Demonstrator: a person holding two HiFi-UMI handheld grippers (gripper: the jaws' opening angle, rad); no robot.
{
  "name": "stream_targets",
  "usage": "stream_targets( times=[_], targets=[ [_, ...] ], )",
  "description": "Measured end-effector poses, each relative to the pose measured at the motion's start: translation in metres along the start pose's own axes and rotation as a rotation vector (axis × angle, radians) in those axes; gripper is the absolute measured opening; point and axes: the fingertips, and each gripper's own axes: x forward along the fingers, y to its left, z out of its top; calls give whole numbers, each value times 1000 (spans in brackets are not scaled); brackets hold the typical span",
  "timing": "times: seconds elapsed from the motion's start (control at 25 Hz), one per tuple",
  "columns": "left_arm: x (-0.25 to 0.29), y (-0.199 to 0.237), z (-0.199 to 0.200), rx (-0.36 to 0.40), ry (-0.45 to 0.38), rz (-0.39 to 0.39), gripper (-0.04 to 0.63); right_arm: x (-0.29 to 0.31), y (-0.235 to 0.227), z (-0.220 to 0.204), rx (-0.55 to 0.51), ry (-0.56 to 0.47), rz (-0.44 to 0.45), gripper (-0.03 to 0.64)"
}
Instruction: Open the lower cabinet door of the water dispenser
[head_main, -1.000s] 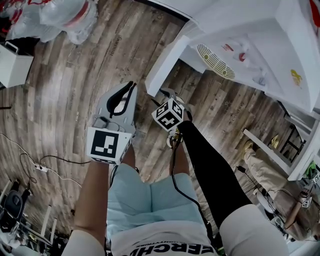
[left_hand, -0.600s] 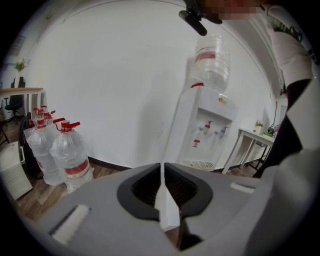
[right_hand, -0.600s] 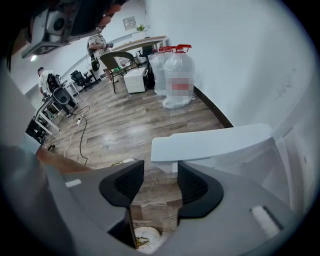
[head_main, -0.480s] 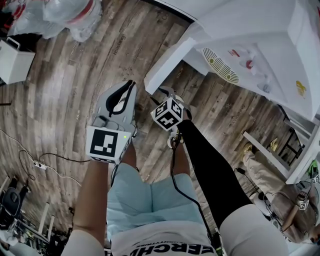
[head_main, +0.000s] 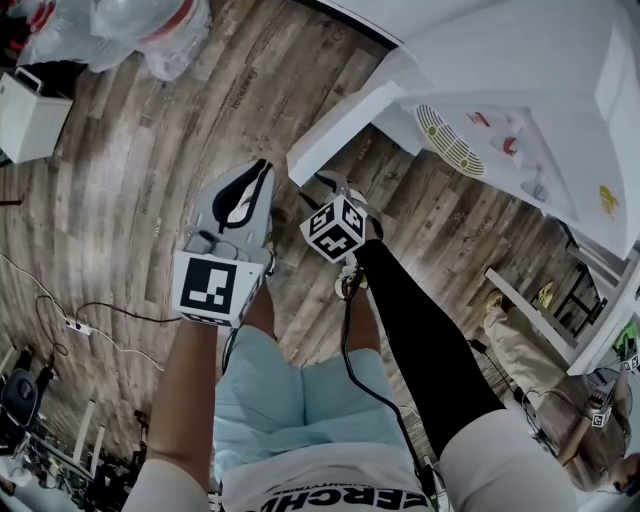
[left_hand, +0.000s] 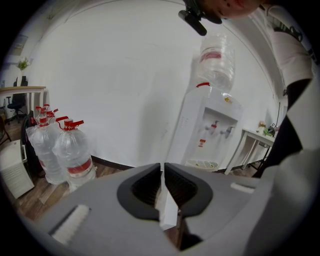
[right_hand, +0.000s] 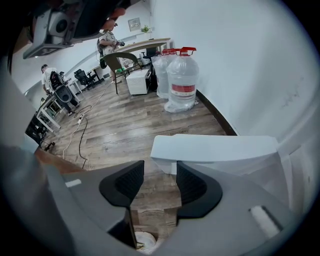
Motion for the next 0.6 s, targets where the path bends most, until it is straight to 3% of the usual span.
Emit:
stream_targets(
  times=[0.6],
  targets=[
    [8,41,3,-18,9,31,57,18,-8,41,-46,-17,11,198]
  ],
)
